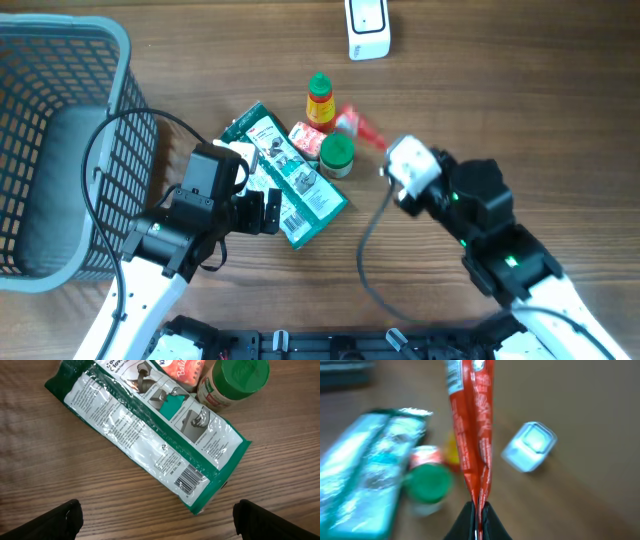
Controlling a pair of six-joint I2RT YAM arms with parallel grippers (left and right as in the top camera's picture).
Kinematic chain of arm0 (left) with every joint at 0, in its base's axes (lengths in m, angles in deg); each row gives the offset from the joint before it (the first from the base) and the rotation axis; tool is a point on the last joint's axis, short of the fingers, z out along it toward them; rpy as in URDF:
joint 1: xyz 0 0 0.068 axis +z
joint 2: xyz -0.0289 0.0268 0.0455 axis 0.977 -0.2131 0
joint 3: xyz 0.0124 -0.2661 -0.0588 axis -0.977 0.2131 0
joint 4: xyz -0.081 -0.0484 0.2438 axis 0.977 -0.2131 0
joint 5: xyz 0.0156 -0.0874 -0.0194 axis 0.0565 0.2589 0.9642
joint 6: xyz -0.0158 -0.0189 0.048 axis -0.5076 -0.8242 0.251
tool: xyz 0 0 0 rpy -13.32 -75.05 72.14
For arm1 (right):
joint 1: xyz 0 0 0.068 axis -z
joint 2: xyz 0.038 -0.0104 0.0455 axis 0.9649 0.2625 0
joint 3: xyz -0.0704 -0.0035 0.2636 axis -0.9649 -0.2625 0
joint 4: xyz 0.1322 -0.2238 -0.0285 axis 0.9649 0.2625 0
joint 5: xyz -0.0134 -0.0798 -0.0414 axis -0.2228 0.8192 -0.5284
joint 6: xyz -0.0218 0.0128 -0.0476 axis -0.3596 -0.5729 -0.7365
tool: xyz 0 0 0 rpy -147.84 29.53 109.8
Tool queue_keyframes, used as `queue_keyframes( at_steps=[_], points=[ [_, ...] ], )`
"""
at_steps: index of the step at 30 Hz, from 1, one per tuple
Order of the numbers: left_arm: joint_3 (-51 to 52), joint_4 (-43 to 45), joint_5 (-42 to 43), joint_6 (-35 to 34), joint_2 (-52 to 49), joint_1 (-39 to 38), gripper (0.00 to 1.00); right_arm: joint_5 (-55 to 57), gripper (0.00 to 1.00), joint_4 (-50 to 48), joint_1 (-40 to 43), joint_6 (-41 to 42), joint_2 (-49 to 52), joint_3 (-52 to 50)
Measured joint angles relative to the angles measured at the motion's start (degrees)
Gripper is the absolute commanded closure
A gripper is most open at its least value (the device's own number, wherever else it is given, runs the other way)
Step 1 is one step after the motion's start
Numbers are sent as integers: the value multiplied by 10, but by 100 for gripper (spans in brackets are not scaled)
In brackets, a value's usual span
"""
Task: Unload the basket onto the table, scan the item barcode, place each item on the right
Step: 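Lift the red packet and carry it toward the scanner, then hold the red packet in front of the scanner window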
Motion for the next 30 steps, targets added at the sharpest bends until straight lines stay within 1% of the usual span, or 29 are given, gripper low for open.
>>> queue_keyframes(
  at_steps=[4, 7, 8, 13, 16, 19, 23, 27, 30],
  points=[
    [0, 0, 0, 0, 0, 0, 0, 105, 96, -126, 0, -24, 107, 2],
    [0, 1, 0, 0, 0, 0, 0, 175, 96, -240, 3, -57, 198, 3],
    [1, 1, 0, 0, 0, 0, 0, 199, 96, -297, 7, -73, 235, 2],
    [1, 1, 0, 0, 0, 0, 0, 259, 96, -550, 48, -144, 378, 4],
    [1, 1, 0, 0, 0, 0, 0, 266, 96, -645, 83, -167, 439, 5],
    [1, 1, 0, 0, 0, 0, 0, 238, 96, -676, 120, -202, 480, 5],
    [1, 2, 0, 0, 0, 0, 0, 184, 96, -678, 153, -264, 516, 12],
    [1, 1, 0, 0, 0, 0, 0, 146, 95, -673, 172, -318, 537, 62],
    [1, 2, 0, 0, 0, 0, 0, 116, 96, -642, 184, -343, 542, 104]
  ],
)
